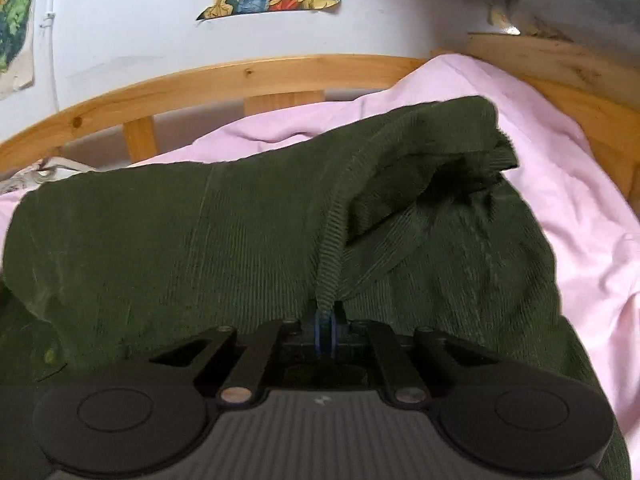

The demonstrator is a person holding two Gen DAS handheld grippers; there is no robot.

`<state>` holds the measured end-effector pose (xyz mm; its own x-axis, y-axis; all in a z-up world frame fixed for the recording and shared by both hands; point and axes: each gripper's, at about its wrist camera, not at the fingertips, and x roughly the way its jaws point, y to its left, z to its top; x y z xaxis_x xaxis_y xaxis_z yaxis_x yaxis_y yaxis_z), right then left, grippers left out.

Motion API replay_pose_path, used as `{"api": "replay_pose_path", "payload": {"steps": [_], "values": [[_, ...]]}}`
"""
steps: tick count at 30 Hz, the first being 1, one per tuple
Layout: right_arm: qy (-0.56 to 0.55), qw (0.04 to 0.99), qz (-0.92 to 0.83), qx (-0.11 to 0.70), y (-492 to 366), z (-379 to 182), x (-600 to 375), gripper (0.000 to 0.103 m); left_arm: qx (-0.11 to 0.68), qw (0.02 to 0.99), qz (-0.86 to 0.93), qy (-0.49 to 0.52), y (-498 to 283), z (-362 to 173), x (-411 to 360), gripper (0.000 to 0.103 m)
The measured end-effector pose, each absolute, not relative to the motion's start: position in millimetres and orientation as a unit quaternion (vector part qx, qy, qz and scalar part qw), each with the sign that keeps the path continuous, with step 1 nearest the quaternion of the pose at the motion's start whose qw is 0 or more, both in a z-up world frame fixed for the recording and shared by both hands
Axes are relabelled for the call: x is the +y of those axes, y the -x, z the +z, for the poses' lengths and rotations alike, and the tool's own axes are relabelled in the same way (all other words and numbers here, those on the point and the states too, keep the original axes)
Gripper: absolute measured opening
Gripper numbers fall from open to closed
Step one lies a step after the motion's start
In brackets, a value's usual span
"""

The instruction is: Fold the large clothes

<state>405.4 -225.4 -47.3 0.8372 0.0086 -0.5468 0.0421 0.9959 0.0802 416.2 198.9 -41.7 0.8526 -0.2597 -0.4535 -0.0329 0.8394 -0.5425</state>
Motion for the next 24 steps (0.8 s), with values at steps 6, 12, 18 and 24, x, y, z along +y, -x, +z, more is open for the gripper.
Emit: {"api": "replay_pose_path", "payload": {"steps": [6, 12, 18, 24], "values": [[0.022, 0.977, -0.059, 0.204, -370.1, -0.1, -179.1, 0.066, 0.299, 0.914, -0.060, 0.267, -421.7, -49.1, 194.3, 0.090], [0.120, 0.973, 0.123, 0.153, -394.4, 37.6, -72.8, 0.073, 0.299, 0.913, -0.046, 0.274, -421.3, -44.6, 199.4, 0.091], [0.138, 0.927, 0.258, 0.233, -481.0, 52.3, 35.7, 0.061, 0.307, 0.920, -0.032, 0.242, -421.6, -39.1, 199.9, 0.091], [0.168, 0.900, 0.232, 0.330, -521.1, 28.9, 75.6, 0.026, 0.324, 0.917, -0.024, 0.234, -425.9, -44.5, 203.5, 0.091]]}}
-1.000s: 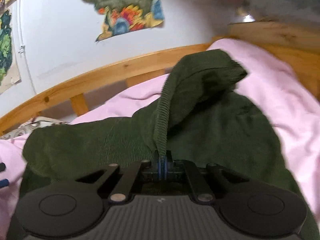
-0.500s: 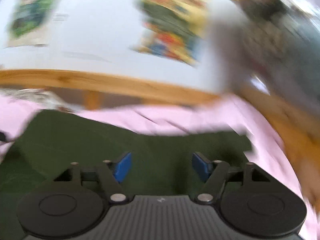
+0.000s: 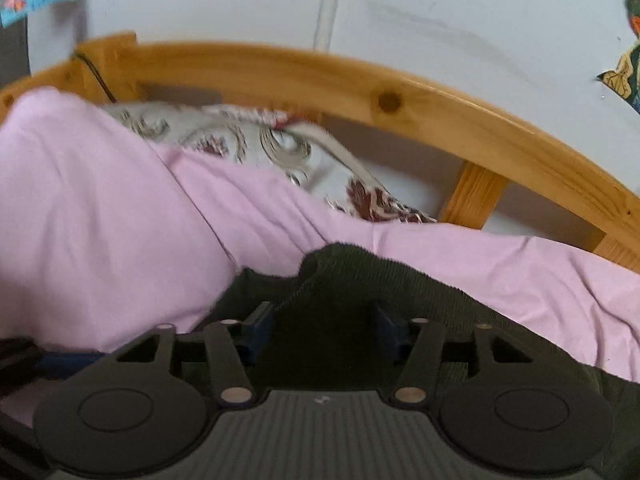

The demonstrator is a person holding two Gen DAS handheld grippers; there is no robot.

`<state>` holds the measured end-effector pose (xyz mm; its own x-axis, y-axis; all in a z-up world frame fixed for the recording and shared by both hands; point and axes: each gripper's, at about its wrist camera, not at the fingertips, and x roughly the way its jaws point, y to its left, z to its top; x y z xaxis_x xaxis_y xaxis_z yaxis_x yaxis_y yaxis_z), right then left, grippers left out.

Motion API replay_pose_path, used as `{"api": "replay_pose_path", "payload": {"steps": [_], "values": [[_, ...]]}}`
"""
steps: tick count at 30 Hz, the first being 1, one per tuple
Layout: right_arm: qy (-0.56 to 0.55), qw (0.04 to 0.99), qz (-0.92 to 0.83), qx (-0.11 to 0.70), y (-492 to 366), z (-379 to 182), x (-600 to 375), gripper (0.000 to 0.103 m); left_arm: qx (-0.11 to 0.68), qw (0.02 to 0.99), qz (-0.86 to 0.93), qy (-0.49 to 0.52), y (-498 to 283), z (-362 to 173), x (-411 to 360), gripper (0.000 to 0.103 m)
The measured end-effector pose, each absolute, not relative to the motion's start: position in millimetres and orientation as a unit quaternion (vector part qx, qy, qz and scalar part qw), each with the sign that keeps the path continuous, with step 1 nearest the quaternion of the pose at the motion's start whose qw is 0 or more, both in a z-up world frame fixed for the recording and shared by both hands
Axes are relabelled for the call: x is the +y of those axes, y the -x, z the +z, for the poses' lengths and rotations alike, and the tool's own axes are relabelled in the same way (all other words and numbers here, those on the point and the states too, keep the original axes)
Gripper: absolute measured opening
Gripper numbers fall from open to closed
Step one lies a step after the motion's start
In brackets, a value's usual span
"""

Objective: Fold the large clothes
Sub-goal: 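Grasp the shirt edge with both tools and fold it over, then release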

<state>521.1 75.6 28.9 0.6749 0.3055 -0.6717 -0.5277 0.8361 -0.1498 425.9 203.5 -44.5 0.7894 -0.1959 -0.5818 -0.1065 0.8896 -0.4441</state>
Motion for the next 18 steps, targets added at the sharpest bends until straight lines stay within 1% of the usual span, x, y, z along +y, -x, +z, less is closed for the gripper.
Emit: {"api": "replay_pose_path", "payload": {"steps": [1, 3, 7, 10, 13, 14, 15, 16, 17, 18], "values": [[0.176, 0.902, 0.223, 0.324, -519.2, 27.2, 74.3, 0.010, 0.325, 0.916, -0.025, 0.234, -426.5, -45.4, 203.9, 0.091], [0.170, 0.909, 0.219, 0.311, -514.8, 23.1, 66.6, 0.007, 0.327, 0.915, -0.028, 0.236, -427.7, -46.9, 204.1, 0.091], [0.102, 0.921, 0.262, 0.270, -499.3, 37.7, 48.8, 0.006, 0.329, 0.913, -0.030, 0.241, -429.6, -48.1, 206.0, 0.091], [0.099, 0.924, 0.286, 0.234, -488.3, 48.8, 41.1, 0.006, 0.327, 0.911, -0.036, 0.249, -429.6, -47.6, 208.2, 0.091], [0.113, 0.902, 0.307, 0.281, -499.0, 32.8, 40.5, 0.008, 0.323, 0.911, -0.043, 0.252, -428.9, -46.9, 206.0, 0.091], [0.115, 0.901, 0.307, 0.285, -498.2, 28.0, 38.1, 0.013, 0.324, 0.912, -0.045, 0.249, -429.0, -46.8, 204.4, 0.091], [0.114, 0.902, 0.308, 0.280, -495.5, 26.2, 32.9, 0.020, 0.323, 0.913, -0.048, 0.244, -429.1, -47.0, 202.7, 0.091], [0.106, 0.905, 0.313, 0.269, -489.2, 28.2, 22.2, 0.026, 0.322, 0.915, -0.050, 0.238, -429.5, -47.2, 200.3, 0.091], [0.098, 0.910, 0.311, 0.255, -482.1, 31.8, 11.1, 0.042, 0.321, 0.917, -0.052, 0.233, -429.9, -47.4, 198.2, 0.091], [0.093, 0.918, 0.303, 0.238, -476.2, 35.7, -1.8, 0.056, 0.318, 0.918, -0.054, 0.231, -429.4, -47.9, 196.9, 0.091]]}}
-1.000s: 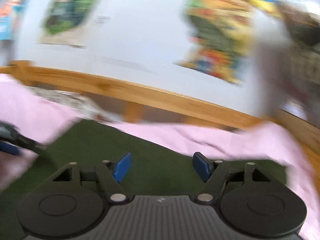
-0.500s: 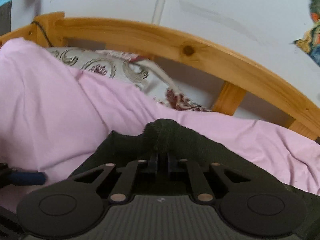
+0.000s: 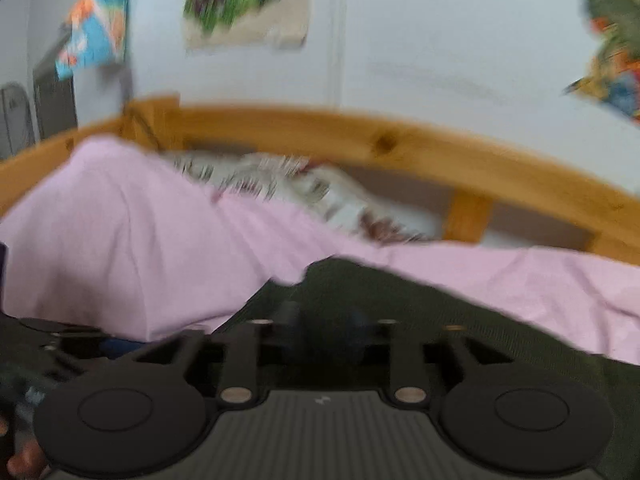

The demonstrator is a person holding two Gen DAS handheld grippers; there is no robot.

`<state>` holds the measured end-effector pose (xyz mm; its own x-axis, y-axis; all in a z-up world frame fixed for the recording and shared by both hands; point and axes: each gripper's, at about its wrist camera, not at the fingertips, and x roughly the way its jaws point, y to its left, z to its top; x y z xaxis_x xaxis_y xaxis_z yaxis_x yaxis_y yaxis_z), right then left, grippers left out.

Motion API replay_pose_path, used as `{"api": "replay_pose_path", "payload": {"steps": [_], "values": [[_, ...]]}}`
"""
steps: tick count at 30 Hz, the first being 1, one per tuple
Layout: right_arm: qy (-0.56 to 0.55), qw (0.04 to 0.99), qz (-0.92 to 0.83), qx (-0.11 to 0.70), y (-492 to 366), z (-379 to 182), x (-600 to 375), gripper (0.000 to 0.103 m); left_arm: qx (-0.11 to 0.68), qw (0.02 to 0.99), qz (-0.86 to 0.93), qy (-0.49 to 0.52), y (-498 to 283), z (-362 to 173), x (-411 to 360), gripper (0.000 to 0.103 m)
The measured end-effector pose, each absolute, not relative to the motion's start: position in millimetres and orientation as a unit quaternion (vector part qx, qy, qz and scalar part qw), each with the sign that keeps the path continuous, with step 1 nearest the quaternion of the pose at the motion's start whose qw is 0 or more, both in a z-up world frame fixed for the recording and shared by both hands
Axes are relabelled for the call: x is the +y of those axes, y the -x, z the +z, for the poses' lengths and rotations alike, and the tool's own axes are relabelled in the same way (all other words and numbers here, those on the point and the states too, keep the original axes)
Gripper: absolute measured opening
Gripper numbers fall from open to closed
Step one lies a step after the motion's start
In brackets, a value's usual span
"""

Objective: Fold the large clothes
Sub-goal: 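Grasp the shirt edge with both tools and fold it over, then release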

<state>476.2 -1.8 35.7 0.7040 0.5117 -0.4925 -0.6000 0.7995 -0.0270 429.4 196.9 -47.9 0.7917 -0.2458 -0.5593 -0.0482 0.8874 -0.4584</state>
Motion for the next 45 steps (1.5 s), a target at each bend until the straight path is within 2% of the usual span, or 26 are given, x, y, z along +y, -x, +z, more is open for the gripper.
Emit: {"api": "replay_pose_path", "payload": {"steps": [3, 7, 9, 11, 14, 17, 20, 22, 24, 26, 28, 30, 33, 35, 37, 38, 39, 42, 45], "values": [[0.109, 0.949, 0.225, 0.192, -464.3, 48.1, -53.0, 0.057, 0.302, 0.923, -0.061, 0.232, -425.6, -48.3, 194.5, 0.091], [0.124, 0.976, 0.033, 0.176, -478.1, 49.1, -138.4, 0.054, 0.270, 0.936, -0.058, 0.218, -417.4, -44.2, 187.3, 0.091], [0.142, 0.971, -0.067, 0.179, -486.6, 33.9, -177.9, 0.044, 0.260, 0.942, -0.052, 0.205, -415.0, -43.0, 182.3, 0.091], [0.153, 0.958, -0.123, 0.207, -494.4, 7.3, -212.8, 0.038, 0.258, 0.946, -0.048, 0.192, -413.8, -43.4, 177.4, 0.091], [0.126, 0.942, -0.133, 0.280, -508.2, -41.1, -250.1, 0.034, 0.273, 0.946, -0.036, 0.169, -416.5, -47.7, 171.3, 0.091], [0.182, 0.936, -0.130, 0.272, -508.0, -53.7, -241.4, 0.035, 0.296, 0.943, -0.029, 0.152, -421.1, -57.6, 168.6, 0.090], [0.172, 0.937, -0.143, 0.267, -503.8, -38.2, -233.0, 0.036, 0.319, 0.937, -0.022, 0.139, -425.8, -66.5, 166.8, 0.089], [0.162, 0.953, -0.124, 0.224, -489.3, -22.3, -216.1, 0.042, 0.320, 0.937, -0.025, 0.139, -426.0, -67.6, 166.8, 0.088], [0.156, 0.964, -0.066, 0.203, -476.5, -15.9, -186.5, 0.054, 0.311, 0.939, -0.033, 0.144, -423.2, -64.7, 166.7, 0.089], [0.141, 0.970, 0.014, 0.198, -466.5, -18.2, -157.5, 0.059, 0.302, 0.942, -0.037, 0.142, -420.8, -60.8, 165.2, 0.089], [0.146, 0.968, 0.062, 0.194, -460.0, -29.4, -129.2, 0.057, 0.297, 0.945, -0.035, 0.136, -418.8, -57.3, 164.2, 0.089], [0.177, 0.965, 0.031, 0.191, -461.3, -48.8, -104.8, 0.056, 0.295, 0.946, -0.034, 0.133, -417.9, -54.2, 163.4, 0.089], [0.154, 0.965, 0.003, 0.213, -476.6, -72.3, -104.7, 0.056, 0.298, 0.944, -0.033, 0.136, -417.2, -50.0, 164.5, 0.092], [0.131, 0.966, 0.016, 0.223, -474.5, -62.4, -115.2, 0.058, 0.297, 0.945, -0.029, 0.135, -416.5, -48.5, 163.8, 0.092], [0.123, 0.965, 0.034, 0.230, -453.3, -46.2, -130.0, 0.068, 0.301, 0.943, -0.029, 0.136, -415.9, -48.6, 162.7, 0.092], [0.128, 0.964, 0.046, 0.229, -440.6, -38.8, -135.2, 0.084, 0.304, 0.942, -0.031, 0.139, -415.8, -49.1, 162.8, 0.092], [0.135, 0.962, 0.063, 0.229, -428.6, -31.9, -142.3, 0.092, 0.307, 0.941, -0.034, 0.142, -415.4, -49.4, 162.1, 0.092], [0.163, 0.956, 0.102, 0.220, -366.0, -14.2, -161.7, 0.097, 0.311, 0.939, -0.044, 0.138, -413.2, -46.7, 153.8, 0.093], [0.173, 0.952, 0.117, 0.222, -307.2, -7.0, -176.6, 0.100, 0.303, 0.944, -0.066, 0.116, -403.7, -37.5, 137.9, 0.099]]}}
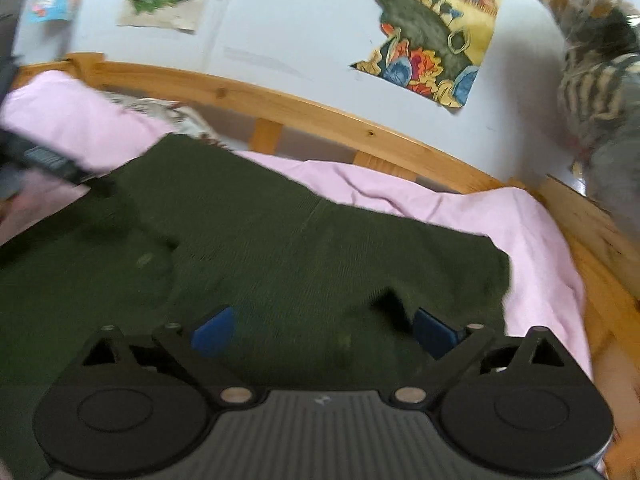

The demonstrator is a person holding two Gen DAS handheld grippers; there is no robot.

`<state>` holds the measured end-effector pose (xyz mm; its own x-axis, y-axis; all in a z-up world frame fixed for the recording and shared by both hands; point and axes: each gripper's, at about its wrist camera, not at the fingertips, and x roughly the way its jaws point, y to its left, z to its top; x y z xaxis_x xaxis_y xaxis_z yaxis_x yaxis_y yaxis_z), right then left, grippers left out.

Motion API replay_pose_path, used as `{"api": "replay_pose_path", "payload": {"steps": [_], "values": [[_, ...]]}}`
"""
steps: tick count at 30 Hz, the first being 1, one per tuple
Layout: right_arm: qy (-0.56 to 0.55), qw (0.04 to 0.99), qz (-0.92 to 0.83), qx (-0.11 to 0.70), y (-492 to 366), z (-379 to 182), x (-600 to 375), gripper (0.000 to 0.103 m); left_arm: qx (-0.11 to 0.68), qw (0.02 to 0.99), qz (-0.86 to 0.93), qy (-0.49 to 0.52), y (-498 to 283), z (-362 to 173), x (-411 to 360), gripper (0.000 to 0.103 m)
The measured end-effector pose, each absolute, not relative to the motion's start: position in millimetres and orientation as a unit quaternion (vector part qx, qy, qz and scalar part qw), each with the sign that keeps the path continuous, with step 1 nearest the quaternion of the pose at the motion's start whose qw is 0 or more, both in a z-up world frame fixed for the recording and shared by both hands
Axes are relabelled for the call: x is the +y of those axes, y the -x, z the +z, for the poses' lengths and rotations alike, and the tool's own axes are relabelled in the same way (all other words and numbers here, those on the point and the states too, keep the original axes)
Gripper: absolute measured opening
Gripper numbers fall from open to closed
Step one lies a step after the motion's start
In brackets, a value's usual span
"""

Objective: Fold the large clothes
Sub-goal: 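Grasp the shirt edge with both tools and fold it over, then release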

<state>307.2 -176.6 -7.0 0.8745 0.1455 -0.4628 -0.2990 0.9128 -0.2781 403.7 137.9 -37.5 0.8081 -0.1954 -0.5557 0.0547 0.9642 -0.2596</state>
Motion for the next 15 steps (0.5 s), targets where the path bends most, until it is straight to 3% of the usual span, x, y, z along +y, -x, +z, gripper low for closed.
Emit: {"api": "replay_pose_path", "payload": {"steps": [8, 15], "values": [[0.201, 0.927, 0.183, 0.257, -191.6, -21.8, -189.3, 0.103, 0.309, 0.937, -0.147, 0.073, -335.9, -11.7, 83.9, 0.101], [0.221, 0.887, 0.263, 0.308, -168.0, -49.5, -156.0, 0.103, 0.342, 0.916, -0.208, -0.027, -257.5, -0.5, 51.8, 0.102]]}}
